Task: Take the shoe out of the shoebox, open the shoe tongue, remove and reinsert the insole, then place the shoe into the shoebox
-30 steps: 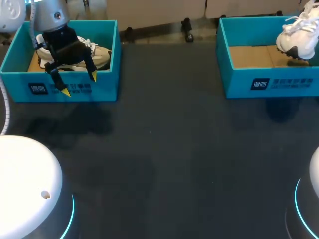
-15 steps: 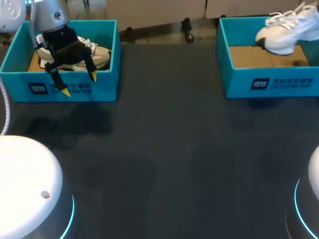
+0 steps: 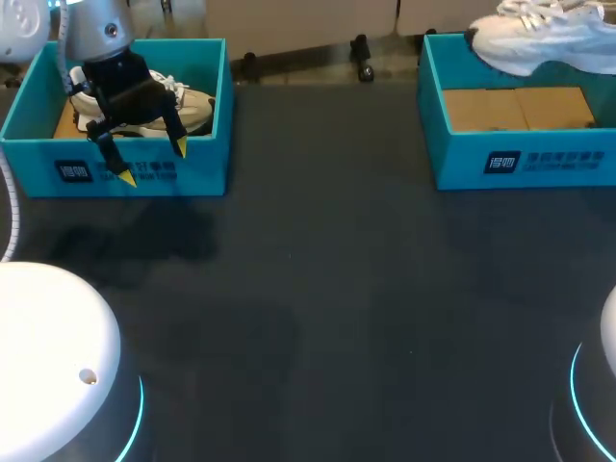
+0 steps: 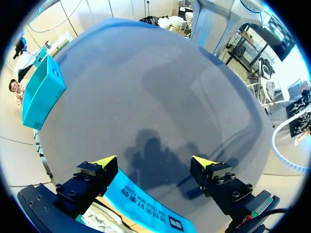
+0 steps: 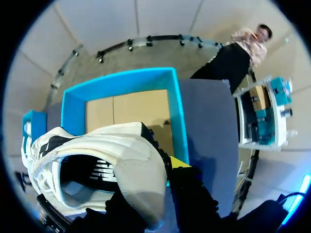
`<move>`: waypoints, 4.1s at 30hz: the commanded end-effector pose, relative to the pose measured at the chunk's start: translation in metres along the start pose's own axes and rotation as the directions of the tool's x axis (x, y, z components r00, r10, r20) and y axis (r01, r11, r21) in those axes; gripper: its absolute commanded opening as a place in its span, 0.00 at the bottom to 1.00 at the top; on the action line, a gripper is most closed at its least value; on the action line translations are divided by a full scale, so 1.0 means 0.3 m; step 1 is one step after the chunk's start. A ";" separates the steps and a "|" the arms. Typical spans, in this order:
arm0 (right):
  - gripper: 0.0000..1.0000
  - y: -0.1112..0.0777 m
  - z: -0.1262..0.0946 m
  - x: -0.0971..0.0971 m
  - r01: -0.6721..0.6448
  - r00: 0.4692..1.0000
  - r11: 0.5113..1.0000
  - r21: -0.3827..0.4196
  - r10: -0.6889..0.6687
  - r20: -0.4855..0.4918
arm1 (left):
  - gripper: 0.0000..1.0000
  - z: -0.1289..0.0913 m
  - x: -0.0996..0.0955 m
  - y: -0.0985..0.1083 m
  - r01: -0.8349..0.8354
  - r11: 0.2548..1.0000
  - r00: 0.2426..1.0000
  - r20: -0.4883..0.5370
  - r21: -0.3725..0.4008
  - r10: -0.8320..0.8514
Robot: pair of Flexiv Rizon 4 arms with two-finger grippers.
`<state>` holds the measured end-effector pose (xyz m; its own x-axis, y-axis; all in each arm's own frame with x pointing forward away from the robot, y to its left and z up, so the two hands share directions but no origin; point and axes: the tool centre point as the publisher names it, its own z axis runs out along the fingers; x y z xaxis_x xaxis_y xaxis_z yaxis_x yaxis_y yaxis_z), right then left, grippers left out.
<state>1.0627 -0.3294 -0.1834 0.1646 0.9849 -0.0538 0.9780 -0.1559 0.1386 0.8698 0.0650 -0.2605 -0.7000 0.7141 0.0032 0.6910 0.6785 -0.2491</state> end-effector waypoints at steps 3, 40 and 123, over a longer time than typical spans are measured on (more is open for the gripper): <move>0.00 -0.016 -0.003 -0.001 -0.026 1.000 1.000 -0.012 0.026 -0.002 | 1.00 0.000 0.002 0.000 0.000 1.000 1.000 0.000 -0.002 0.000; 0.00 -0.131 0.209 -0.012 -0.139 0.985 0.989 0.043 0.134 0.109 | 1.00 0.000 0.002 0.000 0.000 1.000 1.000 0.000 -0.002 0.000; 0.00 -0.132 0.419 -0.037 -0.209 0.958 0.977 0.028 0.199 0.209 | 1.00 0.000 0.002 0.000 0.000 1.000 1.000 0.000 -0.002 0.000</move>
<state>1.0379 -0.3425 -0.3111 0.3716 0.8991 -0.2314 0.9281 -0.3541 0.1147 0.8699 0.0650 -0.2606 -0.7001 0.7140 0.0032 0.6910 0.6786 -0.2491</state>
